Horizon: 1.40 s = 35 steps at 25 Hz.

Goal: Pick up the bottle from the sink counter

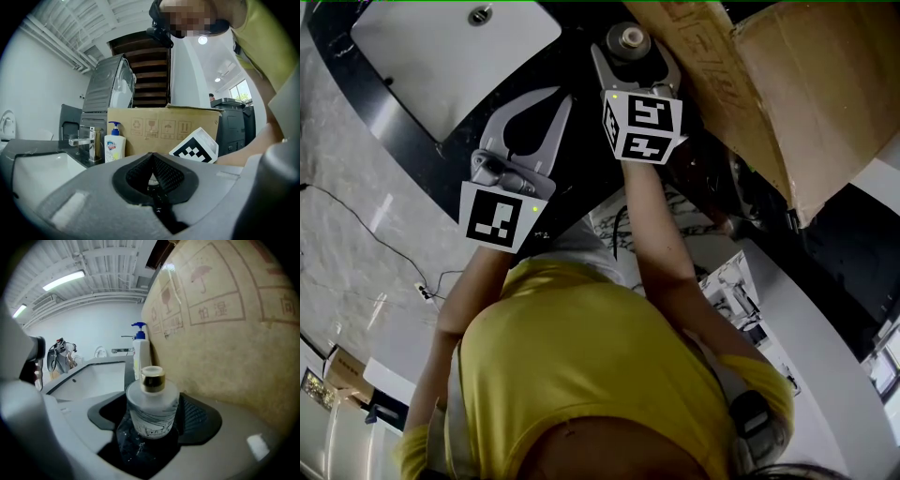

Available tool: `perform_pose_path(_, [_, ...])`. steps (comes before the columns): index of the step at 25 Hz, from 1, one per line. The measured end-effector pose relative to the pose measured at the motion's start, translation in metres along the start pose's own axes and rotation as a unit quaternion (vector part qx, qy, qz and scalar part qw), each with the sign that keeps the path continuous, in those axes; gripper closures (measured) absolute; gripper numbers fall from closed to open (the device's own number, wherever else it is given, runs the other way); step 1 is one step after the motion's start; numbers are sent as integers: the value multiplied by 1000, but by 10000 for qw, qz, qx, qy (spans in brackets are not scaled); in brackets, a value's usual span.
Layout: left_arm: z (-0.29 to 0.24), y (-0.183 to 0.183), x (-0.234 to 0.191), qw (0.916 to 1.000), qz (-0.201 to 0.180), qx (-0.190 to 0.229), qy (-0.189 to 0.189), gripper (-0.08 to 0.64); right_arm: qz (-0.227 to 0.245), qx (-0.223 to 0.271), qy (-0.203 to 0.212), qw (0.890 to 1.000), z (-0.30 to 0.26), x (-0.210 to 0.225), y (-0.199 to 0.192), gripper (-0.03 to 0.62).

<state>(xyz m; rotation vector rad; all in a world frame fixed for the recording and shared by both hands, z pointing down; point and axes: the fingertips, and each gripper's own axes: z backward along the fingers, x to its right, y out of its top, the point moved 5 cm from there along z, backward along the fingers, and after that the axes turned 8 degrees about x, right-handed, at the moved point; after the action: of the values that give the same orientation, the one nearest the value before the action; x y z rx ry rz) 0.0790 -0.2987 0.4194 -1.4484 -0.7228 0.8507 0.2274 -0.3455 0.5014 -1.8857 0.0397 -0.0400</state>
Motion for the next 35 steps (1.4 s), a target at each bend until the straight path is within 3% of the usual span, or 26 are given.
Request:
perform_pose_path(16, [18, 9, 0, 9999, -100, 72, 19, 555, 153, 120, -77, 9998, 17, -10, 3, 268])
perform_pose_path(25, [38, 30, 5, 9993, -170, 321, 48, 556, 270, 464, -111, 9985, 64, -31, 44, 270])
perform_pose_path(35, [59, 53, 7, 9989, -314, 321, 153, 557, 296, 795, -345, 9958, 132, -56, 92, 270])
